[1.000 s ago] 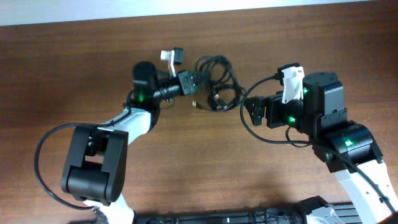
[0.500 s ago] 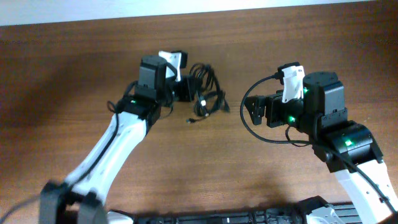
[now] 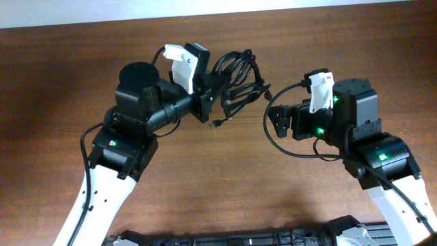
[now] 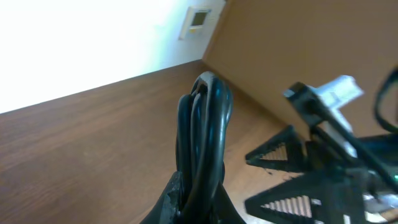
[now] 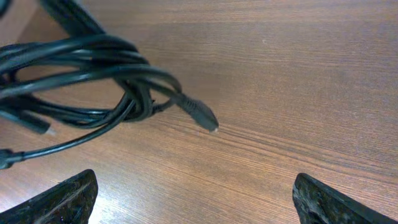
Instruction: Untangle cables
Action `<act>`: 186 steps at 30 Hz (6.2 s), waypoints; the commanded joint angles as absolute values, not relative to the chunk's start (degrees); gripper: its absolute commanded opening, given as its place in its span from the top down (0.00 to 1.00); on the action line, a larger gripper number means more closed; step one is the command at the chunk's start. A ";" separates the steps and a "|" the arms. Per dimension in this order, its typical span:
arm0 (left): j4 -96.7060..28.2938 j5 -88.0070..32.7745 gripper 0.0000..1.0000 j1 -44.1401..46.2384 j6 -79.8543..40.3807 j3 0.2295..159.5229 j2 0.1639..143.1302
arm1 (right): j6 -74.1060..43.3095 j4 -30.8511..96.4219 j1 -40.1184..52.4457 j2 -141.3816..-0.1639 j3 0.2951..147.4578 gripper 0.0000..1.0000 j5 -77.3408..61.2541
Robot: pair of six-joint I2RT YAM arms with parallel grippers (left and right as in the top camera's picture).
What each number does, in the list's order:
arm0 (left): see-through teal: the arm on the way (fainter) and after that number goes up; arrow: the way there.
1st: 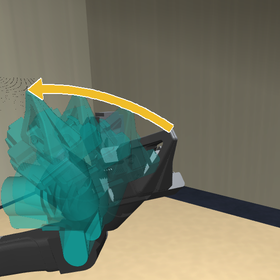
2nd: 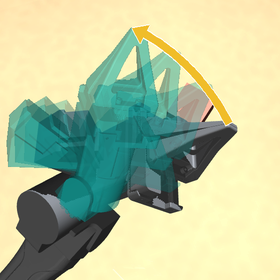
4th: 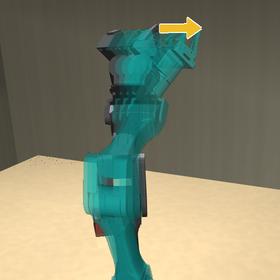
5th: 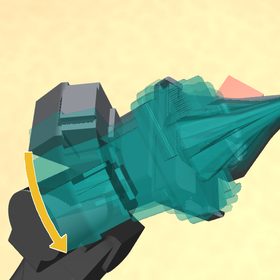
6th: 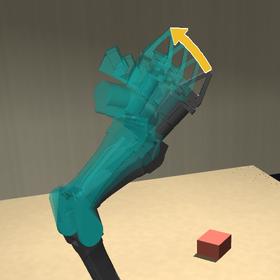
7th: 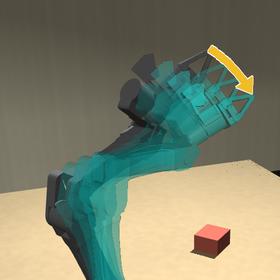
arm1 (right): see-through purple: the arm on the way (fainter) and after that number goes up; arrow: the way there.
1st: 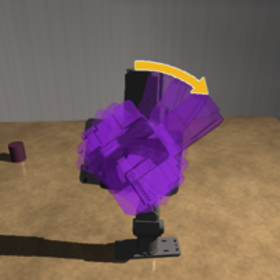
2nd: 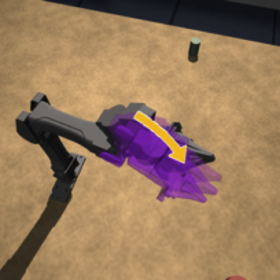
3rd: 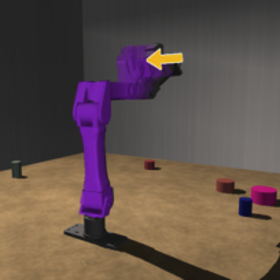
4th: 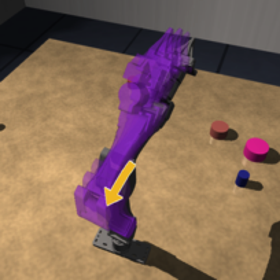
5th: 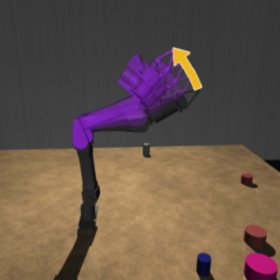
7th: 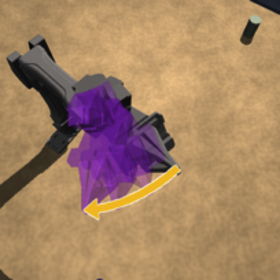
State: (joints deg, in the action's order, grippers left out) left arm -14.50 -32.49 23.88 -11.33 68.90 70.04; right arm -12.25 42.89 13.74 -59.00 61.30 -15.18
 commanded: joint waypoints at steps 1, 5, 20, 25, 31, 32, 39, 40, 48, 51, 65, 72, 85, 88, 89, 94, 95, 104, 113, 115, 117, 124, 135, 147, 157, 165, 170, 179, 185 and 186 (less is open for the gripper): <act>-12.40 -38.11 1.00 23.86 -10.20 69.36 68.12 | -11.18 42.48 13.47 -58.87 62.04 0.01 -16.12; -8.78 -44.75 1.00 23.88 -10.20 69.36 68.12 | -10.98 42.41 13.47 -58.87 62.04 0.01 -16.10; -9.45 -45.69 1.00 23.86 -10.15 69.36 68.12 | -23.09 39.51 13.43 -50.26 62.06 0.01 -16.12; -9.26 -45.67 1.00 23.88 -10.15 69.36 68.12 | -34.22 38.96 13.43 -47.48 62.06 0.04 -16.23; -8.95 -45.67 1.00 25.08 -9.39 69.36 68.18 | -38.52 34.17 13.43 -47.57 62.06 0.16 -24.38; -8.95 -45.65 1.00 25.41 -8.88 69.36 68.18 | -39.88 33.47 13.43 -47.57 62.06 0.19 -25.63; -6.46 -45.67 1.00 27.83 -8.64 69.36 68.18 | -44.03 33.65 13.43 -47.72 62.06 0.25 -26.59; -6.24 -45.63 1.00 28.10 -8.62 69.36 68.18 | -44.03 33.67 13.43 -47.75 62.06 0.25 -26.59; -6.04 -43.72 1.00 28.29 -8.03 69.36 68.18 | -44.05 35.00 13.43 -47.90 62.04 0.25 -26.20; -6.04 -43.75 1.00 29.61 -7.97 69.36 68.18 | -44.07 34.33 13.43 -48.62 62.06 0.38 -26.13; -4.80 -50.59 1.00 33.76 6.02 69.36 68.16 | -45.50 33.63 13.43 -52.62 62.04 0.96 -26.15; -12.53 -22.41 1.00 33.71 -8.45 69.36 68.16 | -41.98 34.89 13.41 -51.66 62.06 0.96 -26.30; -26.37 -9.04 1.00 24.43 -18.85 69.36 68.16 | -39.42 36.77 13.41 -47.94 62.06 0.96 -21.76; -28.47 -9.06 1.00 22.63 -18.85 69.36 68.16 | -39.44 37.56 13.41 -46.96 62.06 0.96 -19.97; -28.84 -9.06 1.00 22.22 -18.85 69.36 68.16 | -39.44 37.82 13.41 -46.70 62.06 0.96 -19.18; -30.57 -9.02 1.00 20.21 -20.36 69.36 68.16 | -39.42 40.51 13.41 -45.76 62.06 0.96 -15.44; -30.76 -8.97 1.00 20.05 -20.36 69.36 68.16 | -39.44 40.71 13.41 -45.71 62.06 0.96 -14.83; -35.51 -1.50 1.00 18.76 -24.86 69.36 68.16 | -39.44 42.04 13.41 -45.34 62.06 0.96 -12.32; -38.65 -1.06 1.00 15.81 -24.86 69.36 68.16 | -39.44 42.72 13.41 -45.30 62.06 0.96 -10.20; -38.65 -1.04 1.00 15.81 -24.86 69.36 68.16 | -39.44 42.89 13.41 -45.30 62.06 0.96 -10.17; -38.70 -1.04 1.00 15.79 -24.86 69.36 68.16 | -39.44 44.21 13.41 -45.30 62.06 0.96 -8.32; -40.97 3.20 1.00 14.96 -26.11 69.36 68.16 | -37.01 46.61 13.41 -45.30 62.06 0.96 -2.72; -40.62 2.79 1.00 14.20 -25.63 69.36 68.16 | -20.99 48.31 13.43 -45.30 62.06 0.96 -2.96; -35.94 -9.06 1.00 14.20 -12.78 69.36 68.12 | -6.17 51.40 13.43 -45.30 62.06 0.96 -12.53; -34.41 -15.94 1.00 14.26 -4.54 69.36 68.12 | 7.14 52.56 13.43 -45.30 62.06 0.96 -27.99; -33.41 -11.86 1.00 14.24 -1.26 69.36 68.12 | 6.79 52.05 13.41 -45.30 62.06 0.96 -24.73; -28.91 12.19 1.00 14.17 -1.26 69.38 68.12 | -7.40 51.16 13.41 -45.30 62.06 0.96 -8.03; -25.28 18.87 1.00 12.16 -1.23 69.38 68.12 | -11.03 51.94 13.41 -45.30 62.06 0.96 -2.46; -24.60 18.90 1.00 7.60 -1.19 69.38 68.12 | -11.03 51.94 13.41 -45.30 62.06 0.96 -2.28; -24.49 18.87 1.00 6.68 -1.19 69.38 68.12 | -11.03 51.94 13.41 -45.30 62.06 0.96 -2.28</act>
State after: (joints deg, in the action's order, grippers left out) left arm -26.26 7.84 13.02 -0.84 68.90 68.88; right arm -10.72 50.52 14.04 -46.17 61.30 -9.08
